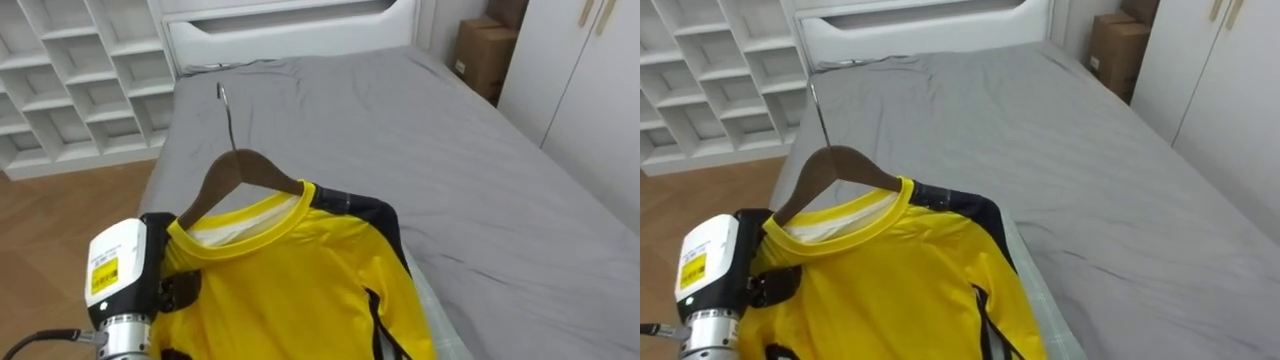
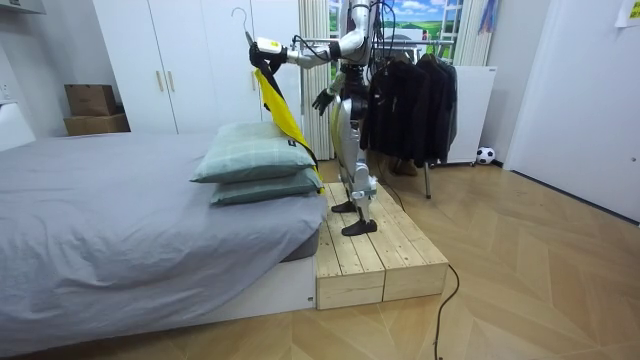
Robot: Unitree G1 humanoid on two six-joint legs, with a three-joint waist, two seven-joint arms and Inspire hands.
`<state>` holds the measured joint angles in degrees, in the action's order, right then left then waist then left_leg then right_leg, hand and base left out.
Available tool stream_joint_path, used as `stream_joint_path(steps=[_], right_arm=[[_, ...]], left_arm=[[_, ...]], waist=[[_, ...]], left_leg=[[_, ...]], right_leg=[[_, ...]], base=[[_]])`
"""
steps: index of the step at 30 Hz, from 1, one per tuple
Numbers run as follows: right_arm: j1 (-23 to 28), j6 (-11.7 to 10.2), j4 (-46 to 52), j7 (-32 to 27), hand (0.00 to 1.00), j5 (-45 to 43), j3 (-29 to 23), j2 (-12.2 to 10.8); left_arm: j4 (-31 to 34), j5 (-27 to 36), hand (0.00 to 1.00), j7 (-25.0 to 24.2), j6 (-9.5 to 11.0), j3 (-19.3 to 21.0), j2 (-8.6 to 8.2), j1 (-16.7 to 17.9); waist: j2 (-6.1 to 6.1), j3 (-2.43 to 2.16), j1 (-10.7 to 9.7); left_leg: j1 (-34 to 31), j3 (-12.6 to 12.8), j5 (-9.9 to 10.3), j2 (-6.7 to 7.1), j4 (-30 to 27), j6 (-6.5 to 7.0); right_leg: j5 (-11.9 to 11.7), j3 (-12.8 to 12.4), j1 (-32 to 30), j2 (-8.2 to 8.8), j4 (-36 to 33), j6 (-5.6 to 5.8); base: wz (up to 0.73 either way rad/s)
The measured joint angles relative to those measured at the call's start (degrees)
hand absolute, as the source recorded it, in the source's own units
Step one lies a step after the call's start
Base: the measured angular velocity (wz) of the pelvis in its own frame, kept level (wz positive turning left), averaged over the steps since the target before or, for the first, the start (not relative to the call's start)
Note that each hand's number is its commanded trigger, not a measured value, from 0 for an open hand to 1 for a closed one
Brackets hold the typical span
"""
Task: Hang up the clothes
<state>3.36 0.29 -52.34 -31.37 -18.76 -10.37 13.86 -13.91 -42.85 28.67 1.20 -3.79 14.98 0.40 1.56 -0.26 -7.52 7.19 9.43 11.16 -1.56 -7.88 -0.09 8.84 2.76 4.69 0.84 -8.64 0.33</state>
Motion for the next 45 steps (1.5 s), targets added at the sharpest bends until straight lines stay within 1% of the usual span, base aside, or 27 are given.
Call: stream_joint_path(steps=[4, 7, 9, 14, 15, 17, 19, 23, 26, 29, 34, 38, 41, 45], right_arm=[[-0.06, -1.06, 4.24, -2.75, 0.00, -4.28, 0.76, -0.19], [0.42, -1.12, 6.50, -4.79, 0.00, -7.22, 1.89, -0.34], [1.26, -1.09, 9.02, -6.18, 0.00, -8.18, 2.17, -0.69], [1.83, -1.24, 16.76, -9.62, 0.00, -8.89, 3.15, -0.72], [1.82, -1.29, 17.61, -9.95, 0.00, -9.06, 3.42, -0.72], [1.92, -1.70, 20.19, -10.23, 0.00, -12.30, 4.38, -0.80], [1.93, -1.80, 22.65, -10.23, 0.00, -14.94, 5.21, -1.29], [1.93, -3.39, 28.36, -9.55, 0.00, -15.59, 7.14, -2.37], [1.94, -3.91, 32.22, -8.47, 0.00, -15.62, 7.27, -2.58], [2.22, -3.98, 35.42, -7.11, 0.00, -15.62, 7.94, -2.56], [2.20, -4.28, 36.24, -4.04, 0.00, -15.62, 9.70, -2.57], [2.13, -4.45, 36.35, -2.62, 0.00, -15.61, 11.41, -2.56], [1.97, -4.60, 37.78, -2.07, 0.00, -15.62, 12.19, -2.57], [1.06, -4.64, 41.11, -2.07, 0.00, -15.63, 12.98, -2.48]], left_arm=[[0.45, -0.56, 1.00, -0.01, -0.09, -1.05, 0.03, 0.00], [0.45, -0.48, 1.00, -0.05, -0.56, -1.51, 0.03, 0.16], [0.48, -0.49, 1.00, -0.10, -0.75, -1.50, 0.05, 0.15], [0.52, -0.56, 1.00, -0.15, -0.76, -1.50, 0.13, 0.10], [0.52, -0.57, 1.00, -0.14, -0.76, -1.50, 0.13, 0.10], [0.52, -0.63, 1.00, -0.14, -0.77, -1.49, 0.13, 0.10], [0.52, -0.60, 1.00, -0.14, -0.78, -1.60, 0.13, 0.10], [0.53, -0.58, 1.00, -0.15, -0.67, -2.19, 0.05, 0.09], [0.53, -0.66, 1.00, -0.53, -0.67, -2.06, 0.06, 0.08], [0.53, -1.60, 1.00, -1.39, -0.69, -2.04, 0.05, 0.08], [0.54, -1.98, 1.00, -2.64, -0.69, -2.06, -0.12, -0.04], [0.54, -2.80, 1.00, -2.71, -0.50, -2.06, -0.12, -0.47], [0.54, -3.13, 1.00, -2.72, 0.14, -2.14, -0.25, -0.58], [0.54, -4.11, 1.00, -3.00, 0.40, -2.19, -0.24, -0.60]], waist=[[0.01, -0.01, 0.28], [-0.15, 0.08, 0.44], [-0.32, 0.15, 0.94], [-1.55, 0.48, 2.01], [-1.62, 0.48, 2.16], [-1.72, 0.46, 2.56], [-1.64, 0.47, 2.74], [-1.34, 0.46, 2.89], [-1.20, 0.39, 2.98], [-1.19, 0.37, 3.09], [-1.10, 0.30, 3.23], [-1.09, 0.31, 3.28], [-1.07, 0.33, 3.45], [-1.07, 0.34, 3.55]], left_leg=[[0.38, 0.03, 0.00, -0.03, 0.01, 0.00], [0.51, 0.06, 0.00, -0.03, 0.01, 0.00], [0.55, 0.03, 0.00, -0.03, 0.00, 0.00], [0.53, 0.22, 0.00, -0.03, 0.01, 0.00], [0.53, 0.24, 0.00, -0.04, 0.01, 0.00], [0.53, 0.27, 0.00, -0.03, 0.01, 0.00], [0.43, 0.27, 0.00, -0.04, 0.01, -0.01], [0.35, 0.27, 0.01, -0.11, 0.03, -0.02], [0.28, 0.27, 0.01, -0.11, 0.05, -0.02], [0.46, 0.38, 0.01, -0.11, 0.05, -0.02], [0.53, 0.67, 0.01, -0.13, 0.05, -0.02], [0.52, 0.66, 0.01, -0.13, 0.03, -0.02], [0.51, 0.67, 0.01, -0.13, 0.03, -0.02], [0.44, 0.76, 0.01, -0.13, 0.03, -0.02]], right_leg=[[0.00, 0.01, 0.33, 0.00, 0.00, 0.00], [0.00, -0.21, 0.36, -0.02, -0.05, 0.00], [0.00, -0.36, 0.37, -0.03, -0.09, 0.00], [0.01, -0.37, 0.36, -0.04, -0.04, 0.01], [0.01, -0.37, 0.34, -0.04, -0.02, 0.01], [0.01, -0.36, 0.35, -0.05, -0.06, 0.01], [0.01, -0.35, 0.23, -0.05, -0.08, 0.01], [0.01, -0.30, 0.21, -0.10, -0.07, 0.01], [0.00, -0.31, 0.13, -0.08, -0.06, 0.01], [0.00, -0.34, 0.27, -0.09, -0.05, 0.00], [-0.01, -0.48, 0.27, -0.10, -0.06, -0.01], [-0.01, -0.47, 0.24, -0.09, -0.14, -0.02], [-0.01, -0.42, 0.25, -0.07, -0.20, -0.02], [-0.01, -0.41, 0.16, -0.07, -0.23, -0.02]], base=[[0.00], [-0.02], [-0.05], [0.00], [0.00], [0.00], [0.00], [0.00], [0.00], [0.00], [-0.02], [0.00], [0.00], [0.00]])
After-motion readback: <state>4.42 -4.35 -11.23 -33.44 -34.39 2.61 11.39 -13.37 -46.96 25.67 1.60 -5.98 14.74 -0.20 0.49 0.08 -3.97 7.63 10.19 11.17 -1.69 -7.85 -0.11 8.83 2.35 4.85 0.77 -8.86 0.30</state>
